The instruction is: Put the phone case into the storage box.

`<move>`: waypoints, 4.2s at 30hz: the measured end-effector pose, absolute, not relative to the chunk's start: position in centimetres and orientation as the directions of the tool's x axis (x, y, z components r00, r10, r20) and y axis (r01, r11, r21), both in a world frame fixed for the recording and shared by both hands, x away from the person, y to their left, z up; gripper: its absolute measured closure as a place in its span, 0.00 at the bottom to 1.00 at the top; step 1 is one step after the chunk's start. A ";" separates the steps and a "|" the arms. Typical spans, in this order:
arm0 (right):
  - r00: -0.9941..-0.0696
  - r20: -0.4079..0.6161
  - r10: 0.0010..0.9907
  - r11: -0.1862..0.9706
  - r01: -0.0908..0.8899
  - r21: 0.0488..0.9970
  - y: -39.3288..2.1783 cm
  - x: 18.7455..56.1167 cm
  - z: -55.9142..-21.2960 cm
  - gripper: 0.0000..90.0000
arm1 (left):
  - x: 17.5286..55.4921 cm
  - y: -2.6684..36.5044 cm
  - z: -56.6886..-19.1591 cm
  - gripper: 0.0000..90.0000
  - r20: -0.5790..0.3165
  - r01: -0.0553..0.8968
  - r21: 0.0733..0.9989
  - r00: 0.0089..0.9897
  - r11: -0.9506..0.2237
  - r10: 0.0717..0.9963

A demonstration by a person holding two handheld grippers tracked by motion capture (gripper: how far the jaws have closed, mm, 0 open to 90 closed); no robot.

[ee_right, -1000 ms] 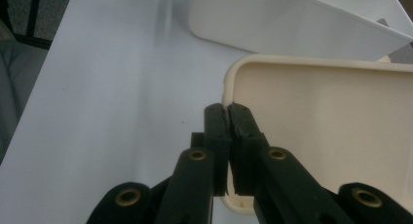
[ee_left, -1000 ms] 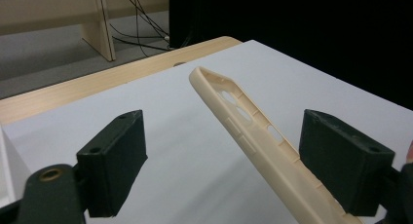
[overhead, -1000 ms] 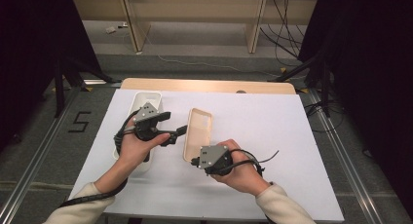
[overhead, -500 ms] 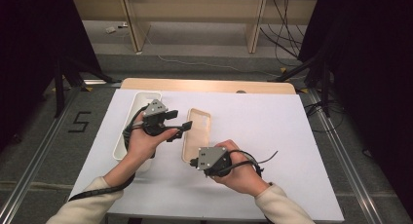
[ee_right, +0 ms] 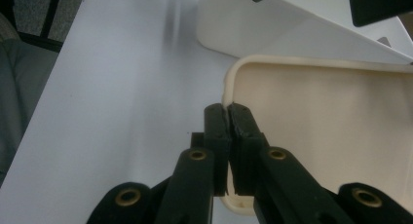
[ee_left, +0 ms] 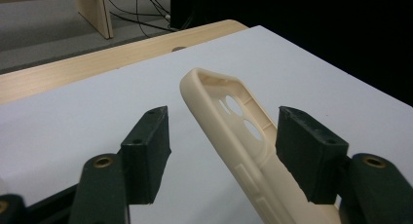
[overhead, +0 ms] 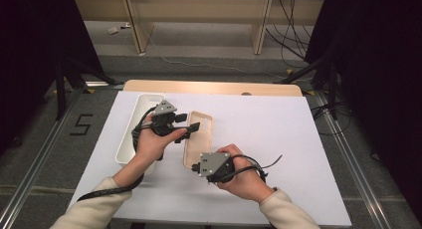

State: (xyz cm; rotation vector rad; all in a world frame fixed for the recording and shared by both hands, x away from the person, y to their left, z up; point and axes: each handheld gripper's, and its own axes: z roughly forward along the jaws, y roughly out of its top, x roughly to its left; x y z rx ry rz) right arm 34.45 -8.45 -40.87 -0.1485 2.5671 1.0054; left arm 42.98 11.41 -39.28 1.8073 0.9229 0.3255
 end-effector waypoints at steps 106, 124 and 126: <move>-0.872 -0.158 0.463 0.510 0.117 0.852 -14.2 35.5 -41.3 0.31 | 40.8 13.3 -35.7 0.91 -0.180 0.336 0.939 0.665 -0.074 0.725; -0.832 -0.125 0.541 0.442 0.154 0.884 -16.7 35.3 -41.2 0.29 | 40.4 14.3 -35.0 0.90 -0.169 0.316 0.946 0.656 -0.065 0.735; -0.827 -0.124 0.548 0.438 0.157 0.885 -17.0 35.3 -41.2 0.28 | 40.4 14.4 -35.0 0.90 -0.167 0.316 0.947 0.654 -0.066 0.738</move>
